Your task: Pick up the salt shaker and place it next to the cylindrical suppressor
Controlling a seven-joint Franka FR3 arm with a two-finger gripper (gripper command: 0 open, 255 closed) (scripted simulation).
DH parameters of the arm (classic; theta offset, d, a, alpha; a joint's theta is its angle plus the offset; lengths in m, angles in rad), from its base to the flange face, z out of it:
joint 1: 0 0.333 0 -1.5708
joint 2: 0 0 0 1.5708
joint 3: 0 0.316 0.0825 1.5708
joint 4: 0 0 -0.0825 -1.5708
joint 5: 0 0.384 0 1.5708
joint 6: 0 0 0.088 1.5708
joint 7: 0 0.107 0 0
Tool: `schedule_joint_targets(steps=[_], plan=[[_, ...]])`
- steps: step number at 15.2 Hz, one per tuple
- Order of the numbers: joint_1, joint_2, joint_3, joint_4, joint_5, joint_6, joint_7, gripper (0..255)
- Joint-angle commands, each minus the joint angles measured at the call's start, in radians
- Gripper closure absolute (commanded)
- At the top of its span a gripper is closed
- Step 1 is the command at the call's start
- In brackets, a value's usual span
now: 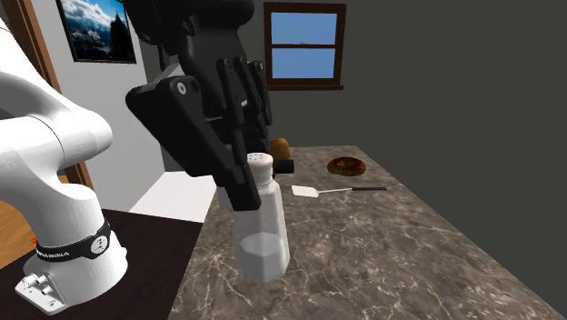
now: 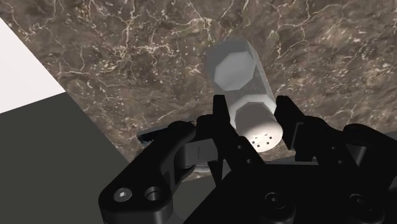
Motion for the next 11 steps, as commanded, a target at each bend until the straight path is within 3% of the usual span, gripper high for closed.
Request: schedule_joint_targets(steps=[1,11], plan=[[0.008,-0.031,0.032,-0.027,-0.005,0.001,0.044,255],[0.071,-0.169,0.235,-0.161,0.010,0.013,0.301,255]])
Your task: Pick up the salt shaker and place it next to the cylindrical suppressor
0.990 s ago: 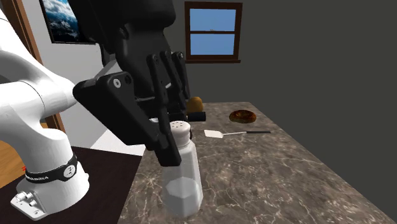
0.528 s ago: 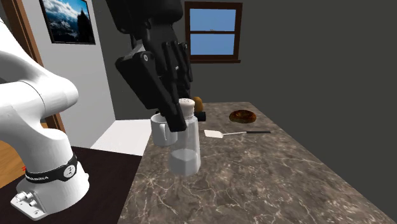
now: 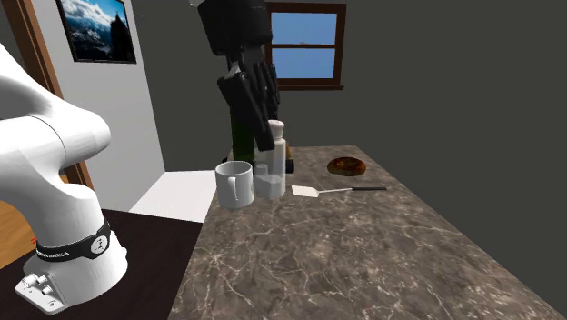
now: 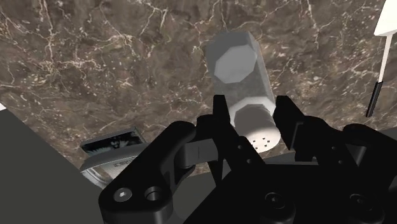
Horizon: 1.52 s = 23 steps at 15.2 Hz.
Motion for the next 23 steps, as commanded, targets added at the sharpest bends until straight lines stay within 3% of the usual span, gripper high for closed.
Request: schedule_joint_targets(steps=[1,12,23], plan=[[0.015,-0.020,0.042,-0.013,0.008,-0.004,0.053,255],[0.106,-0.030,0.275,-0.013,0.064,0.005,0.335,255],[0.158,0.099,0.518,0.125,0.068,0.014,0.629,255]])
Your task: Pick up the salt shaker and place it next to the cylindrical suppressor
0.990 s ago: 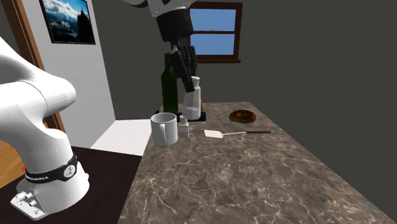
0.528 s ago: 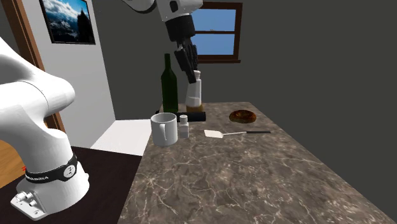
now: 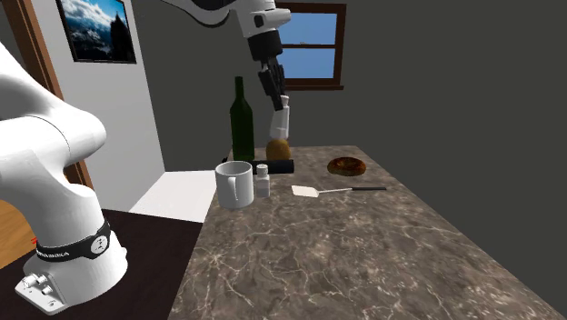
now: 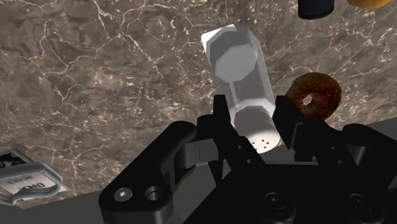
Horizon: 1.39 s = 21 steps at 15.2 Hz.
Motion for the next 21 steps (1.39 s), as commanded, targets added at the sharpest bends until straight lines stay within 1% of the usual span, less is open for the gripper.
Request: schedule_joint_targets(steps=[1,5,8,11,14,17,19,21], plan=[[0.006,0.028,0.044,0.033,-0.007,-0.003,0.058,255],[0.008,0.112,0.138,0.120,-0.045,-0.007,0.176,255],[0.007,0.190,0.209,0.198,-0.093,-0.015,0.272,255],[0.009,0.283,0.282,0.287,-0.163,-0.031,0.377,255],[0.024,0.395,0.348,0.390,-0.259,-0.060,0.492,255],[0.069,0.526,0.395,0.508,-0.376,-0.105,0.609,255],[0.121,0.618,0.410,0.597,-0.457,-0.146,0.681,255],[0.190,0.711,0.410,0.695,-0.532,-0.193,0.741,255]])
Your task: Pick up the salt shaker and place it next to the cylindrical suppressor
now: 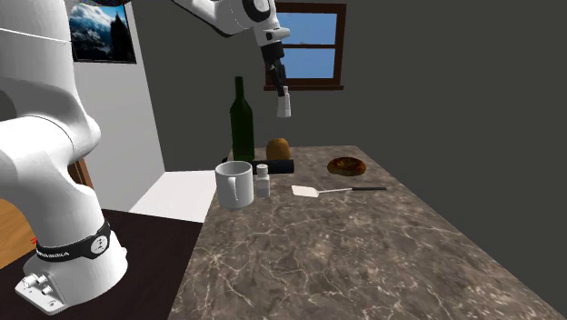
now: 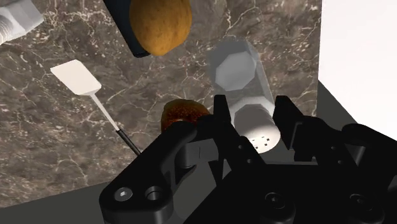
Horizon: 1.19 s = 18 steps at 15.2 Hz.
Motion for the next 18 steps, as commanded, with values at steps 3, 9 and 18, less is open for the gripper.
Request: schedule_joint_targets(steps=[3,9,18], plan=[[0.153,0.183,-0.017,0.210,-0.138,-0.098,0.097,255],[0.233,0.274,-0.043,0.284,-0.197,-0.104,0.140,255],[0.212,0.282,-0.052,0.172,-0.216,0.005,0.176,255]])
